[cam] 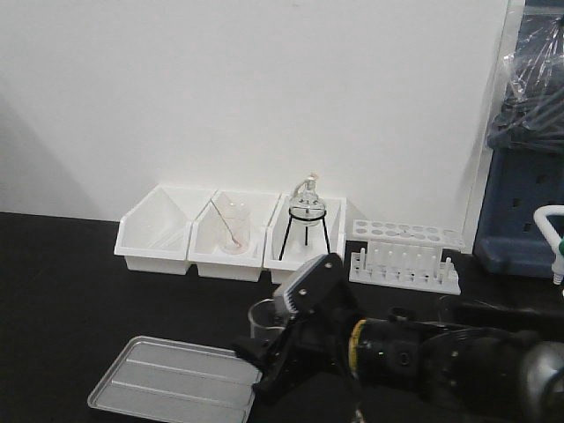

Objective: Move beaker to silver tray on left bench
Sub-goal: 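Extend the right arm to carry the beaker over the silver tray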

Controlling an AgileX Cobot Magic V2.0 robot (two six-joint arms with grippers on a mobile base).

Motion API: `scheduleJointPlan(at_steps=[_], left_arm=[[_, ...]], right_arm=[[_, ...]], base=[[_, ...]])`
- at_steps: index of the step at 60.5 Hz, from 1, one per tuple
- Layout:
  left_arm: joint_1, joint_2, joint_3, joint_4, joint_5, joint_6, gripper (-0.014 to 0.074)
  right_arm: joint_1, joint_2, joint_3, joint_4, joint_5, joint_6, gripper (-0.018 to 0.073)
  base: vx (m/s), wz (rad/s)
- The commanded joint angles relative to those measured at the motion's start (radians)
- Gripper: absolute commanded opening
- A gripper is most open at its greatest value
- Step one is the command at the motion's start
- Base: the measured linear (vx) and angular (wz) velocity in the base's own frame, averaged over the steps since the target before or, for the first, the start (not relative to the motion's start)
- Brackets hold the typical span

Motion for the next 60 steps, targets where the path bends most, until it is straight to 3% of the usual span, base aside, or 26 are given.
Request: scheduleJointPlan(at_steps=[1, 25, 60], left_arm=[[-0.005, -0.007, 0.02, -0.003, -0.081, -0.002, 0.0001], [-0.005, -0.007, 0.02, -0.003, -0.081, -0.002, 0.0001], [-0.005, -0.007, 0.02, -0.003, -0.081, -0.002, 0.0001]], right_arm=[[0.028, 0.017, -0.098, 0.052, -0.02, -0.016, -0.0011], [0.094, 0.228, -0.282, 0.076, -0.02, -0.019, -0.0011], [0.105, 0.372, -0.294, 0.081, -0.064, -0.084, -0.0011]], base=[[0.0, 0.0], [0.0, 0.0], [0.02, -0.07]])
